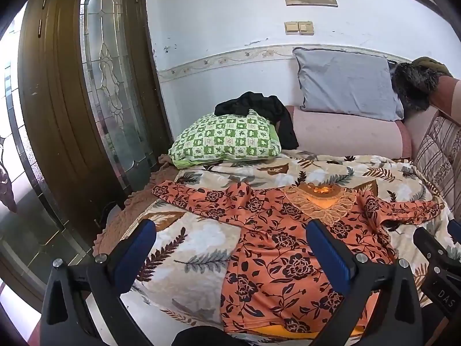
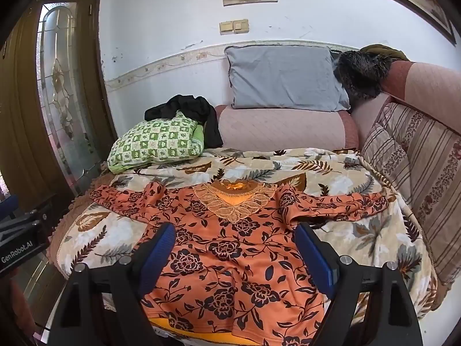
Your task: Fold small clothes
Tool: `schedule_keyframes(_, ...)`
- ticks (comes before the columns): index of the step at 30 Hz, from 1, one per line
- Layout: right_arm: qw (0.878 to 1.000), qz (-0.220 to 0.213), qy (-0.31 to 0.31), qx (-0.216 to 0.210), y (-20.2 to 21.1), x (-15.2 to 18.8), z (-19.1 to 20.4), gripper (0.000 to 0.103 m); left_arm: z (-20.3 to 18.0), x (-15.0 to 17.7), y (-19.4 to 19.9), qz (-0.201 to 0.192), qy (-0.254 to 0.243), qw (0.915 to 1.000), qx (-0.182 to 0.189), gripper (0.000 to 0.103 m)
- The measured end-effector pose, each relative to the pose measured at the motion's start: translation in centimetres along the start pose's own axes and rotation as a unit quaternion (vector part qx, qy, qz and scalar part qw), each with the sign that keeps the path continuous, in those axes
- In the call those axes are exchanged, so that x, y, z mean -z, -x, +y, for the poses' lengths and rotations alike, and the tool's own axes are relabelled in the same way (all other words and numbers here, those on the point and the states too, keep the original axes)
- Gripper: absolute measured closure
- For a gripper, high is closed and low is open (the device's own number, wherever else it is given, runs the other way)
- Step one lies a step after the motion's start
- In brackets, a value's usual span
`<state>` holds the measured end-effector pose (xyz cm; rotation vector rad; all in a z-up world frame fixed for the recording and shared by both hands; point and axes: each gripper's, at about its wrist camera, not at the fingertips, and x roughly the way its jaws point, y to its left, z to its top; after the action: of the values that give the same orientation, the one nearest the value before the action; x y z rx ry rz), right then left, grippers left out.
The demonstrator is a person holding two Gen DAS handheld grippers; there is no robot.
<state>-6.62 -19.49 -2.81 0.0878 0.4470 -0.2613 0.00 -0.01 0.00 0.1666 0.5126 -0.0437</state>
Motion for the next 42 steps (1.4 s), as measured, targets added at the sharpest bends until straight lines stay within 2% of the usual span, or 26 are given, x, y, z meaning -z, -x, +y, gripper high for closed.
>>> schedule_keyframes(22, 1.000, 0.004, -0.010, 0.005, 0.6, 0.3, -0.6, 0.016, -1.2, -0.1, 0.8, 0.000, 0.002, 1.0000, 0.004, 0.000)
schedule_keyframes(30, 1.000, 0.015, -0.014, 0.010, -0.5, 0.1, -0.9, 0.016, -1.1, 0.1, -1.3, 0.023, -0.012, 0.9996, 0.012, 0.000)
schedule_keyframes(35, 1.000, 0.019, -0.014, 0.013, -1.4, 0.0, -1.2, 0.016, -1.6, 0.3, -2.3, -0.014, 0.003, 0.9998, 0.012, 0.000)
schedule_keyframes(42, 0.999, 0.030, -0.024, 0.026, -3.8, -0.2, -2.7, 0.016, -2.9, 0.2, -5.0, -0.002, 0.013, 0.9997, 0.020, 0.000)
